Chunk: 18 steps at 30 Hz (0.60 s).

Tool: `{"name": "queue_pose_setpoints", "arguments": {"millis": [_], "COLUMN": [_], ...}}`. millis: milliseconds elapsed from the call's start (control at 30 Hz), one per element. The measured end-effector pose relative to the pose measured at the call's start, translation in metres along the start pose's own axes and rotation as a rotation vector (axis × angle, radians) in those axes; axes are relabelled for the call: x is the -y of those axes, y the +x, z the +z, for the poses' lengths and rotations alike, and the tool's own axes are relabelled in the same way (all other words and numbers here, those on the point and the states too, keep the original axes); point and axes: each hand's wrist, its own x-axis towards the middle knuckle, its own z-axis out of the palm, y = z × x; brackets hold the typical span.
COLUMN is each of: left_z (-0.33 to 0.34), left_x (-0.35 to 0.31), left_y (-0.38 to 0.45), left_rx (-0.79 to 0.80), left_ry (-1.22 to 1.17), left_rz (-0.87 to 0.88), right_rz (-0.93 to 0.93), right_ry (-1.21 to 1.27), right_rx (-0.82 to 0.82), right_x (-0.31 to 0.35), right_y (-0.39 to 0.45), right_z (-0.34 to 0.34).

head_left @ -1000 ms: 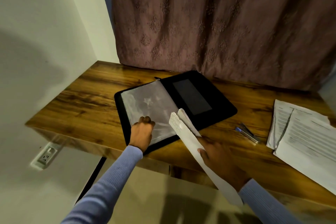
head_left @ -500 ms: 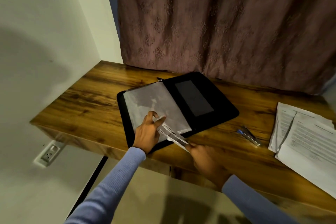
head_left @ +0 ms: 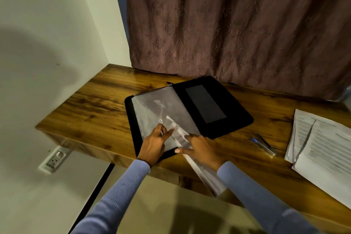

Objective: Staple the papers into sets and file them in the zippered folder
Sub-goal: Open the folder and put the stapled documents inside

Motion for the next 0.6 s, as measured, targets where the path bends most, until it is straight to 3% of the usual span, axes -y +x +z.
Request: {"name": "queue_pose_setpoints", "arguments": {"millis": [167,400,500,600], "left_z": [0.007,0.013,0.018,0.022], "left_x": [0.006,0.013,0.024,0.037], "left_y": [-0.007,-0.007,-0.009,-0.014], "left_rx": [0.094,0.062,0.036,-0.002], "left_ry": [-0.010,-0.017,-0.085,-0.161], "left_rz": [-0.002,0.033,-0.012,0.000], "right_rz": [0.027,0.104,0.230,0.361], "right_ry": [0.261,0.704,0.766,0.982], "right_rx": [0.047,0.142,0.191,0.170], "right_x": [-0.026,-0.062,-0.066,-0.068], "right_y": [0.016,0.016,0.017,0.019], "right_z": [0.005,0.010,0.014,0.024]}}
